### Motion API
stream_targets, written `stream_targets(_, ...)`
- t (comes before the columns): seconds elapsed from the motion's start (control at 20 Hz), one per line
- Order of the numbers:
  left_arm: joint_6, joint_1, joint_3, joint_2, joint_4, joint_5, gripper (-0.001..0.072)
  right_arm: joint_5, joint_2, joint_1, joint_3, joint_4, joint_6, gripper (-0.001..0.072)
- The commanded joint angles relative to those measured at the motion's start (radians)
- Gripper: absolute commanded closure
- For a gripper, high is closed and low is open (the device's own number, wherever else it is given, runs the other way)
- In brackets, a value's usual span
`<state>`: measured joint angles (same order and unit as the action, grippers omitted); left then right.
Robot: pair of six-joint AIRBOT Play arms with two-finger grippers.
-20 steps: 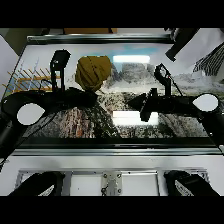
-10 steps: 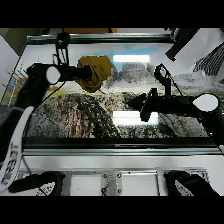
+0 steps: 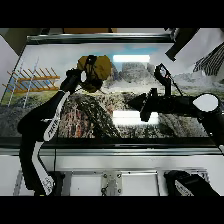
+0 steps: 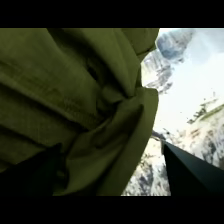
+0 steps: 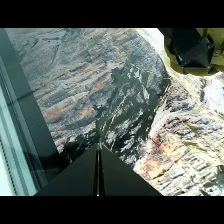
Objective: Fold the clothes and pants, and hang the long-sleeved shirts on hangers.
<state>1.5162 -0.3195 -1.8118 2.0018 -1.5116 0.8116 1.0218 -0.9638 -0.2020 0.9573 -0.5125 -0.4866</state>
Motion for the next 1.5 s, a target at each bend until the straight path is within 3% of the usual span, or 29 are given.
stream_targets(0.0,-0.013,-0.002,-0.116,0.116,-0.015,0.048,-0.0007,0.000,-0.001,-0.001,0.000,0.000,0.000,0.0692)
stream_targets(0.05,-0.011,-0.002,-0.139,0.127,-0.015,0.087,0.0125,0.000,-0.001,-0.001,0.000,0.000,0.000,0.0692)
stream_targets(0.1,-0.008,-0.002,-0.159,0.129,-0.015,0.126,0.0389,0.000,-0.001,-0.001,0.000,0.000,0.000,0.0692)
stream_targets(0.15,-0.010,0.002,-0.179,0.126,-0.016,0.171,0.0703,0.000,-0.001,-0.001,0.000,0.000,0.000,0.0692)
stream_targets(0.35,0.003,0.023,-0.238,0.007,-0.014,0.307,0.0696,0.000,-0.001,-0.001,0.000,0.000,0.000,0.0692)
stream_targets(0.65,0.028,-0.029,-0.006,-0.421,-0.012,0.348,0.0695,0.002,-0.001,-0.001,0.000,0.008,-0.001,0.0692)
stream_targets(0.85,0.029,-0.135,0.159,-0.596,0.022,0.407,0.0695,0.029,0.008,0.002,0.002,0.111,0.012,0.0695)
stream_targets(1.0,0.055,-0.261,0.290,-0.674,0.130,0.379,0.0695,-0.111,0.074,0.076,0.010,-0.036,-0.076,0.0696)
stream_targets(1.1,0.055,-0.367,0.369,-0.691,0.194,0.298,0.0695,-0.235,0.146,0.161,0.010,-0.149,-0.179,0.0696)
stream_targets(1.2,0.056,-0.485,0.428,-0.677,0.203,0.181,0.0695,-0.272,0.206,0.258,0.010,-0.199,-0.235,0.0696)
stream_targets(1.25,0.073,-0.534,0.450,-0.664,0.203,0.114,0.0662,-0.266,0.230,0.306,0.010,-0.206,-0.266,0.0696)
stream_targets(1.3,0.081,-0.564,0.454,-0.650,0.199,0.077,0.0325,-0.249,0.248,0.346,0.010,-0.211,-0.286,0.0696)
stream_targets(1.35,0.143,-0.566,0.447,-0.646,0.193,0.069,0.0132,-0.221,0.262,0.385,0.010,-0.211,-0.290,0.0696)
stream_targets(1.45,0.229,-0.505,0.424,-0.665,0.194,0.118,0.0136,-0.161,0.281,0.443,0.010,-0.211,-0.289,0.0696)
